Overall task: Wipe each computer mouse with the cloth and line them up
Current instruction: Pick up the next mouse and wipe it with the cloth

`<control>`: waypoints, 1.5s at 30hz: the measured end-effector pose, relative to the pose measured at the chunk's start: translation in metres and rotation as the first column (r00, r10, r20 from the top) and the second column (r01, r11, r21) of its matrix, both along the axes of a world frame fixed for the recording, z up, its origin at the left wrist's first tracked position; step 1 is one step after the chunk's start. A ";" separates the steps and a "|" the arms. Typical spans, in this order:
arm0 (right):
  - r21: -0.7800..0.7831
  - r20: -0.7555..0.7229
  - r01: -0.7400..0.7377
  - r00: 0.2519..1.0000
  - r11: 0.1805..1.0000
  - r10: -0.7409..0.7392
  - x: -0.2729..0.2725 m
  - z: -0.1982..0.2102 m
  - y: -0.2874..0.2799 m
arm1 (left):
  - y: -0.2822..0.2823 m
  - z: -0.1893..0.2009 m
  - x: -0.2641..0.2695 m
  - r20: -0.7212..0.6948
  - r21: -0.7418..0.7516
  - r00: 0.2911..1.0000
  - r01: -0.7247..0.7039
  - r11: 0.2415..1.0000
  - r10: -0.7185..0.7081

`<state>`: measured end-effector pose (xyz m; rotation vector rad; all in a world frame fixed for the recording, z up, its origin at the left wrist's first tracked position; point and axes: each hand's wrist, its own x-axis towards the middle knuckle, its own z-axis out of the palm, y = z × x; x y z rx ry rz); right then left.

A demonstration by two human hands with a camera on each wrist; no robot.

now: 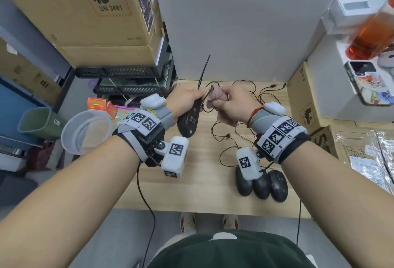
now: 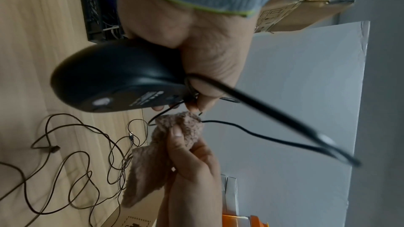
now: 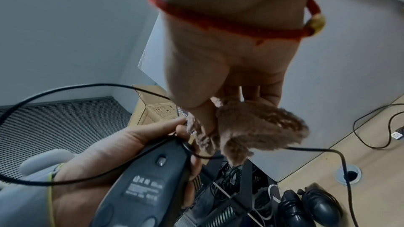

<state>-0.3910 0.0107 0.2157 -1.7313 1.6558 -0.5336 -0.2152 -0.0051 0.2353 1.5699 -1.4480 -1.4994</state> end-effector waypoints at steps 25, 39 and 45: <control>0.156 0.076 -0.024 0.997 0.987 0.012 -0.014 -0.035 0.012 | -0.014 0.000 0.021 0.014 -0.229 0.977 -0.205 0.952 0.214; 0.196 -0.050 0.421 0.906 0.885 -0.420 -0.071 -0.057 0.018 | -0.037 0.009 0.068 -0.062 -0.244 0.879 -0.473 0.846 0.473; 0.076 0.279 0.203 0.936 0.976 -0.216 -0.021 -0.009 0.009 | -0.015 -0.010 0.033 0.275 -0.318 0.947 -0.070 0.945 0.163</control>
